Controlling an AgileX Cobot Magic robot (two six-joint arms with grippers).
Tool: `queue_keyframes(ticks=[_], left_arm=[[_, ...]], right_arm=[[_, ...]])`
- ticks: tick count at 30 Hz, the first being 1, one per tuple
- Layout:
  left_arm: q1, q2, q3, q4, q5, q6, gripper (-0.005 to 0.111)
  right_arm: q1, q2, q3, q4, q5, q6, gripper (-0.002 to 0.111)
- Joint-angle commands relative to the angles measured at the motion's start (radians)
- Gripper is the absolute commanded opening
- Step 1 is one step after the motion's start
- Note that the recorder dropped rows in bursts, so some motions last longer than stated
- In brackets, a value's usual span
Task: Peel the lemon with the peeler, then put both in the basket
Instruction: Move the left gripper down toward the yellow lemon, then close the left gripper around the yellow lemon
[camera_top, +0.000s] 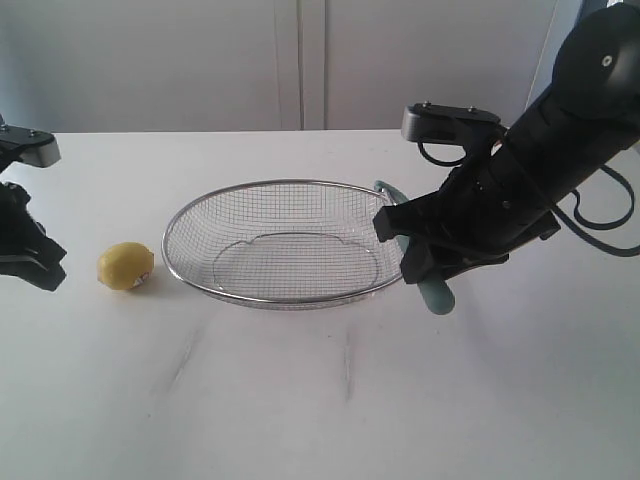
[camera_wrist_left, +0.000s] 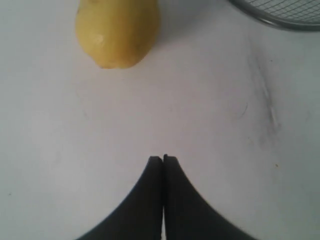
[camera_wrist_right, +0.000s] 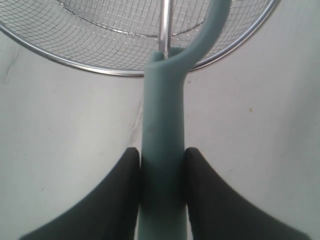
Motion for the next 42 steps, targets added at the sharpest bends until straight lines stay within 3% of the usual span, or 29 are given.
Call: queue_keyframes(ticks=[1, 11, 19, 23, 33, 42], left_arm=[[0.003, 0.059, -0.038, -0.065, 0.009, 0.105, 0.000], [0.001, 0.134, -0.098, -0.096, -0.059, 0.278, 0.003], [-0.030, 0.134, -0.098, -0.117, -0.145, 0.310, 0.063], [-0.030, 0.135, -0.098, -0.117, -0.150, 0.340, 0.079], [-0.030, 0.192, -0.098, -0.124, -0.236, 0.409, 0.083], [-0.030, 0.206, -0.098, -0.336, -0.263, 0.622, 0.083]], right_arm=[[-0.007, -0.011, 0.004, 0.005, -0.002, -0.006, 0.000], [-0.007, -0.011, 0.004, 0.005, -0.004, -0.006, 0.000], [-0.007, -0.011, 0.004, 0.005, -0.004, -0.006, 0.000], [-0.007, -0.011, 0.004, 0.005, -0.004, -0.006, 0.000], [-0.007, -0.011, 0.004, 0.005, -0.010, -0.006, 0.000], [-0.007, -0.011, 0.004, 0.005, -0.036, -0.006, 0.000]])
